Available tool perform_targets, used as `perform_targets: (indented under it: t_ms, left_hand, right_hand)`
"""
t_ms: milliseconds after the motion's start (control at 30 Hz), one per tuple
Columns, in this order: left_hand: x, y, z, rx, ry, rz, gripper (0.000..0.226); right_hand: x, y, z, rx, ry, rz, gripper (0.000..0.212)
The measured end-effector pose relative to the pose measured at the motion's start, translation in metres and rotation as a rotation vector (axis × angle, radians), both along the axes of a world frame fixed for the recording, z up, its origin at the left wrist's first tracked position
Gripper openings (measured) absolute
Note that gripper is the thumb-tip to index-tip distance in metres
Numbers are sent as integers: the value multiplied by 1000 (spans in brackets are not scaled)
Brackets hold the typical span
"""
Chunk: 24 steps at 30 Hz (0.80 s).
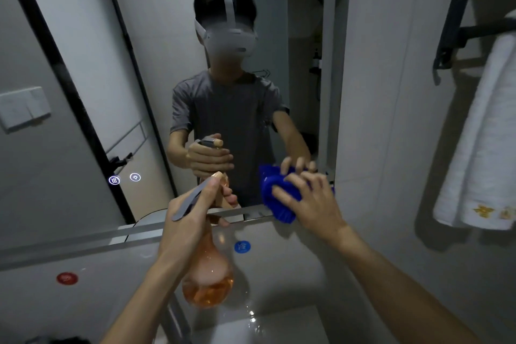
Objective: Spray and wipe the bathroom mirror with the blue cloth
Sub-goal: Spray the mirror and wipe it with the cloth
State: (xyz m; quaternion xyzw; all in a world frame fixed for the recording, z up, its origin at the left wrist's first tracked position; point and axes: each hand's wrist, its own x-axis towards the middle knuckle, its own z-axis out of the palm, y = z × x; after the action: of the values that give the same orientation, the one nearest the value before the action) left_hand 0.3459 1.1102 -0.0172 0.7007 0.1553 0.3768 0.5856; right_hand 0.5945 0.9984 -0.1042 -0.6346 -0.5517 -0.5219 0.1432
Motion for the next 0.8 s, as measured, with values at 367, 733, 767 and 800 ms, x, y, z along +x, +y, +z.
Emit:
perform_targets:
  t_ms: [367,733,767,800]
  left_hand:
    - [13,-12,13,-36,-52,-3,38]
    - [19,-3,3,-44,-14,-6,42]
    - [17,-3,2,-51,-13,-1,44]
    - [15,-1,1,-53,-16,6,45]
  right_hand:
    - [25,-5,129,713,331,-143,55]
    - [1,-18,-29,27,95,-123,101]
    - [1,-17,-11,46,110,-92,95]
    - [1,-15,11,102,148,-68,88]
